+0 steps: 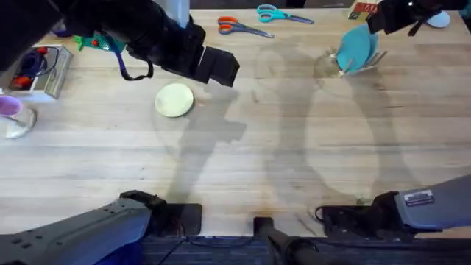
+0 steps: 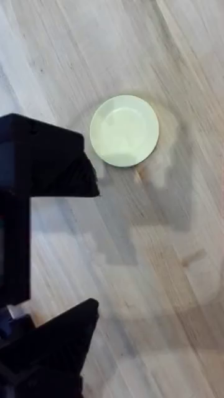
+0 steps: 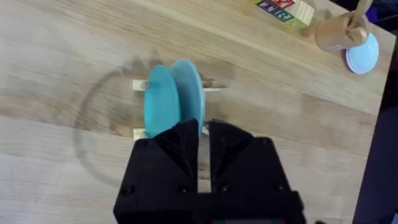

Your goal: Pick up the plates from the table one by one and place each into a slot on the dish rack.

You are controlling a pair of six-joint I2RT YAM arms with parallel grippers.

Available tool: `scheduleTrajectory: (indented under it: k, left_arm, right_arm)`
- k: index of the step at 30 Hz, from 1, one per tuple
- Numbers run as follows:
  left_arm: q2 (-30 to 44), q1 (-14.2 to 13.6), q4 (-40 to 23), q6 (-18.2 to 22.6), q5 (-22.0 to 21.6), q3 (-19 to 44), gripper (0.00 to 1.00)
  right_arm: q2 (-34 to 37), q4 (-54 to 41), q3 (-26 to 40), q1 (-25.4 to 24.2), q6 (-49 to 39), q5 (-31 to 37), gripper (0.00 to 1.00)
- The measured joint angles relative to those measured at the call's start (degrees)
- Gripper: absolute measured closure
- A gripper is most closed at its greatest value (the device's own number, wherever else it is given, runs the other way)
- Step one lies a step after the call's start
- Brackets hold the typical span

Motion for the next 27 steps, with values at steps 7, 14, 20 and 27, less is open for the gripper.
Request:
scheduleTrajectory:
  k: [7, 14, 20, 27]
  left_arm:
    - [0.0, 0.0, 0.0, 0.0, 0.0, 0.0, 0.007]
    - [0.0, 0.0, 0.0, 0.0, 0.0, 0.0, 0.007]
    - [0.0, 0.0, 0.0, 0.0, 0.0, 0.0, 0.007]
    - [0.0, 0.0, 0.0, 0.0, 0.0, 0.0, 0.007]
  right_arm:
    - [0.0, 0.0, 0.0, 0.0, 0.0, 0.0, 0.881]
    - [-1.1, 0.0, 0.0, 0.0, 0.0, 0.0, 0.867]
    - [-6.9, 0.1, 0.0, 0.0, 0.0, 0.0, 0.617]
    - [-12.6, -2.5, 0.1, 1.4, 1.1, 0.0, 0.058]
